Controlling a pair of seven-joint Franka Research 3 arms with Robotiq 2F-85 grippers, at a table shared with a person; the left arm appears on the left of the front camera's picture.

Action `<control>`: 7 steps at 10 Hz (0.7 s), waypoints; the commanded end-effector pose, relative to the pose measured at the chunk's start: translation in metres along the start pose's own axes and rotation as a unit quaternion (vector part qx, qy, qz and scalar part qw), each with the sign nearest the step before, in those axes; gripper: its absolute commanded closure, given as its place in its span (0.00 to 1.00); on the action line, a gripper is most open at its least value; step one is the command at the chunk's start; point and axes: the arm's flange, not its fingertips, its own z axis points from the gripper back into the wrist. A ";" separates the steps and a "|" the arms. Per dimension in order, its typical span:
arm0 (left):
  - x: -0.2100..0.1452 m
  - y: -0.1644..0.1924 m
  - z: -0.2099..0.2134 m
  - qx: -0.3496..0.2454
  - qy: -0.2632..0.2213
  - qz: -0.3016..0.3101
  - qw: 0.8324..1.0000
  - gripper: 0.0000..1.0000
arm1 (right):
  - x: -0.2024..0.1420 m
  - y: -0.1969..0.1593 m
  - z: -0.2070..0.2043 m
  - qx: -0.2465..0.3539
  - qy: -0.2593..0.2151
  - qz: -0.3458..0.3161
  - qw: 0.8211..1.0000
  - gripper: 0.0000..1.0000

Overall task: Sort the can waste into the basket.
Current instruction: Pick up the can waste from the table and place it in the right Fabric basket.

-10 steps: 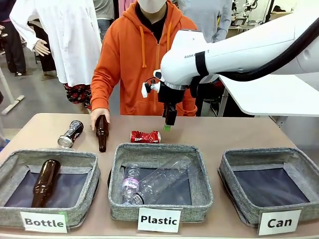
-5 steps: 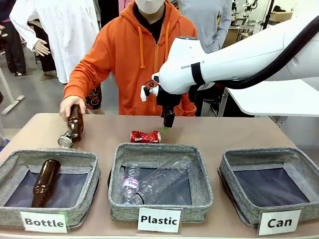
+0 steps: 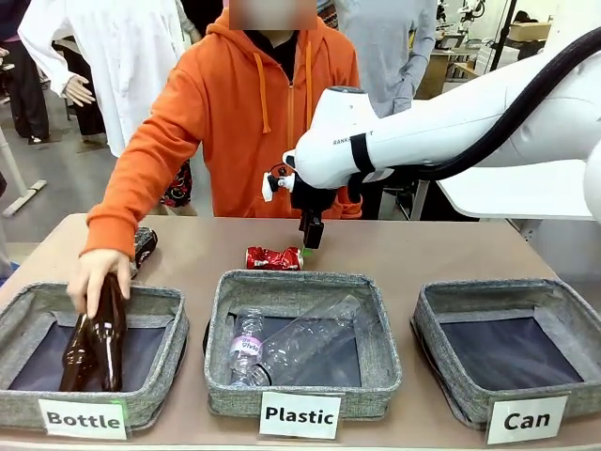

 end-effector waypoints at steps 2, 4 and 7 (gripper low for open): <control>0.007 -0.010 0.010 0.004 -0.004 -0.001 1.000 0.00 | 0.010 -0.016 -0.007 0.028 0.013 0.013 0.999 0.00; 0.009 0.001 0.000 0.017 0.004 0.013 1.000 0.00 | 0.014 -0.018 -0.015 0.042 0.020 0.017 0.999 0.00; 0.014 0.019 -0.018 0.044 0.018 0.032 0.998 0.00 | 0.018 -0.023 -0.025 0.078 0.016 0.025 0.997 0.00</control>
